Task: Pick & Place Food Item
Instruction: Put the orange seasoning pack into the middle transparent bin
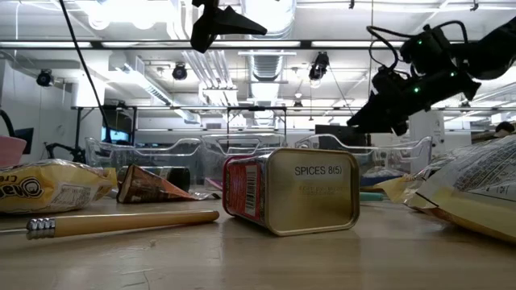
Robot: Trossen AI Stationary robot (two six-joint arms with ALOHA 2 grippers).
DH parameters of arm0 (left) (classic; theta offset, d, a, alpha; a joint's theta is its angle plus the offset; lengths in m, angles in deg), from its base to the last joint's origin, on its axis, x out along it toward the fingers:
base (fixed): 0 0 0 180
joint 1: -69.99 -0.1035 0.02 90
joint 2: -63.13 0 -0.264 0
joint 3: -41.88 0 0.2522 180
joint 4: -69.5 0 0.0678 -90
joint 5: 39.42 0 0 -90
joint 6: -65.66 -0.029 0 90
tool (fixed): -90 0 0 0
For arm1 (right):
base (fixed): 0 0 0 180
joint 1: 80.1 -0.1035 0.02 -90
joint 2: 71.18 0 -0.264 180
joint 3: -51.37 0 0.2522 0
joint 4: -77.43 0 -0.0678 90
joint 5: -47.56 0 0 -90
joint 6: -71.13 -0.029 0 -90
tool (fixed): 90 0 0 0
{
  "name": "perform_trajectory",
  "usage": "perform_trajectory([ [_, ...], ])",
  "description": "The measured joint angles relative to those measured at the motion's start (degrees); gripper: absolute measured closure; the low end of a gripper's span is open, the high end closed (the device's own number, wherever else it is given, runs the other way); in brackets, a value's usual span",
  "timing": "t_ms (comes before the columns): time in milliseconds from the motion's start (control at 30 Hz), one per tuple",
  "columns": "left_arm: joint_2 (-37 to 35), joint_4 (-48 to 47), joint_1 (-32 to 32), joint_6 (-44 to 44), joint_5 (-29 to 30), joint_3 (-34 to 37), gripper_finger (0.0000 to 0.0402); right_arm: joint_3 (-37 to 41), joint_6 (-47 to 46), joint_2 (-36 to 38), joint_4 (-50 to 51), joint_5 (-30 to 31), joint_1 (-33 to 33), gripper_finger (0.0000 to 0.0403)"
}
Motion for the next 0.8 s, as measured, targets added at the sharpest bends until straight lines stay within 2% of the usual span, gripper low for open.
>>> perform_trajectory([
  [167, 0.0, 0.0, 0.0, 0.0, 0.0, 0.0, 0.0154, -2.7, 1.6, 1.6, 6.0, 0.0, 0.0, 0.0156],
  [500, 0.0, -0.2, -0.2, 0.0, 0.0, 0.0, 0.0154, -7.0, 0.6, 2.5, 8.6, -0.2, 0.0, 0.0156],
  [800, 0.0, -3.7, -0.3, 0.2, -1.7, 0.0, 0.0154, -12.6, 2.4, 7.0, 20.4, -1.7, 0.0, 0.0156],
])
